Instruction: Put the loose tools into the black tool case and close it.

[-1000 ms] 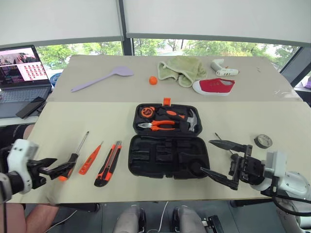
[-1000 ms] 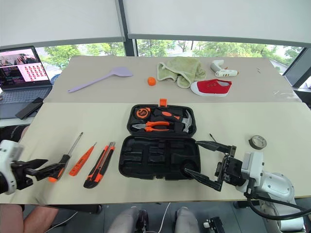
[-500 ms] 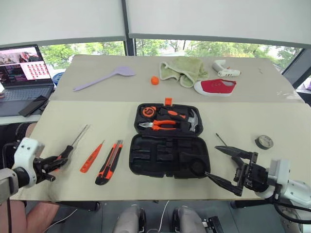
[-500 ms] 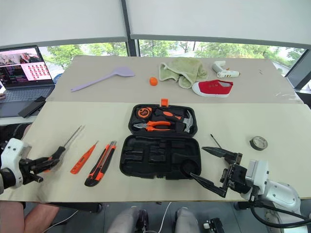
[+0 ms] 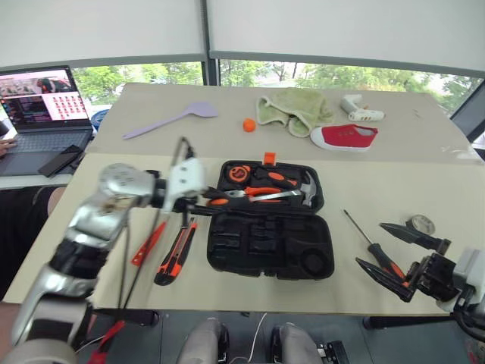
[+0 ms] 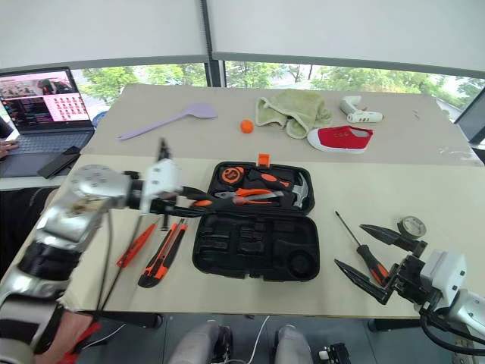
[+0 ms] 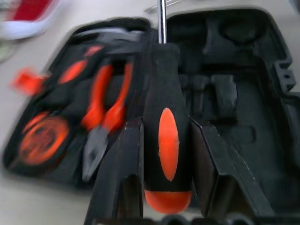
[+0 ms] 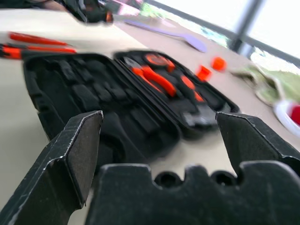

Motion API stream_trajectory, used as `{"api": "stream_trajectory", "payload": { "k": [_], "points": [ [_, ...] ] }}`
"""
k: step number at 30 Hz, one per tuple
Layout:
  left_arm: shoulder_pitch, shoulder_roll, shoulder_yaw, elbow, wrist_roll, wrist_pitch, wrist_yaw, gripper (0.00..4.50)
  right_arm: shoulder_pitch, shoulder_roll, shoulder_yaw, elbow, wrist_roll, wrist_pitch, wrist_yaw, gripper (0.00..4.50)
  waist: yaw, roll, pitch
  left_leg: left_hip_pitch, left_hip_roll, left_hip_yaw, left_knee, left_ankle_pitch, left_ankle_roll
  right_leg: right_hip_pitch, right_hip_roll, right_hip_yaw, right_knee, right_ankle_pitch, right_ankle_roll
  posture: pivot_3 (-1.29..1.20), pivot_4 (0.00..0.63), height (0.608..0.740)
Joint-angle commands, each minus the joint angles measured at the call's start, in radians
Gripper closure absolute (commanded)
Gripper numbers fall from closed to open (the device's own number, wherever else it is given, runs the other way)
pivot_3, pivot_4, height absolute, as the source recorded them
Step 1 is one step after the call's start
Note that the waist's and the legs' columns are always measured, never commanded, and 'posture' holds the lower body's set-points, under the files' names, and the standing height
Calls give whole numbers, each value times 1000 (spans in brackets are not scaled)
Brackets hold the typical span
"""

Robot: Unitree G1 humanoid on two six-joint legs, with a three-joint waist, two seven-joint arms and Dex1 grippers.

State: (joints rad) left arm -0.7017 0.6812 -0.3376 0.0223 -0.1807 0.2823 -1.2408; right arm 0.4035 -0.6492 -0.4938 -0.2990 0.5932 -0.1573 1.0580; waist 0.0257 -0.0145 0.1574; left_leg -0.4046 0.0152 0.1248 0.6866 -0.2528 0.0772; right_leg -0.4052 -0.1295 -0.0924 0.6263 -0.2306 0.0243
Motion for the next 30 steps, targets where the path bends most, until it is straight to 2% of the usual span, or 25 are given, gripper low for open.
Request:
{"api": "stream_trajectory", "payload": {
  "k": [1, 9, 14, 15, 20, 26, 27, 28, 30],
  "points": [
    [-57, -42, -66, 69, 111, -56, 21, 3630, 34, 18, -50, -108, 18, 16, -58, 0, -11, 0, 0, 0, 1, 0, 0, 0, 0, -1, 0, 0, 0, 0, 0, 0, 150, 740],
    [-71, -63, -101, 124, 223, -94, 34, 3630, 107, 69, -43, -227, -4, 39, -148, 0, -9, 0, 0, -1, 1, -2, 1, -4, 6, -1, -1, 0, 0, 0, 0, 0, 150, 740],
    [-74, -91, -106, 140, 238, -111, 17, 3630, 101, 70, -24, -259, -8, 65, -180, 0, 0, 0, 0, -3, 1, -4, 6, -7, 11, 0, -2, -1, 2, 0, 0, 0, 150, 740],
    [-74, -95, -107, 136, 237, -113, 10, 3130, 96, 68, -21, -262, -7, 72, -184, 0, 2, 0, 0, -4, 1, -4, 7, -7, 11, 0, -2, -1, 2, 0, 1, 0, 150, 740],
    [-66, -141, -48, 103, 190, -96, 41, 1398, 75, 57, -5, -269, 2, 100, -188, 0, 6, 0, 0, -4, 1, -4, 8, -7, 12, 0, -2, -1, 2, 0, 1, 0, 150, 740],
    [-25, -201, 37, 71, 118, -97, 108, 1398, 62, 58, 15, -278, 4, 120, -192, 0, 11, 0, 0, -5, 1, -5, 9, -7, 12, -1, -2, -1, 2, 0, 1, 0, 150, 740],
    [-14, -205, 46, 79, 121, -119, 127, 1940, 60, 60, 18, -278, 3, 123, -193, 0, 11, 0, 0, -5, 1, -5, 9, -7, 12, 0, -2, -1, 2, 0, 1, 0, 150, 740],
    [-1, -205, 54, 91, 114, -113, 128, 2043, 58, 61, 21, -278, 3, 125, -194, 0, 11, 0, 0, -4, 1, -5, 9, -7, 11, 0, -2, -1, 2, 0, 1, 0, 150, 740],
    [12, -217, 69, 128, 109, -133, 149, 2849, 54, 64, 24, -280, 3, 128, -197, 0, 10, 0, 0, -4, 1, -5, 9, -7, 11, 0, -2, -1, 2, 0, 1, 0, 150, 740]
  ]
}}
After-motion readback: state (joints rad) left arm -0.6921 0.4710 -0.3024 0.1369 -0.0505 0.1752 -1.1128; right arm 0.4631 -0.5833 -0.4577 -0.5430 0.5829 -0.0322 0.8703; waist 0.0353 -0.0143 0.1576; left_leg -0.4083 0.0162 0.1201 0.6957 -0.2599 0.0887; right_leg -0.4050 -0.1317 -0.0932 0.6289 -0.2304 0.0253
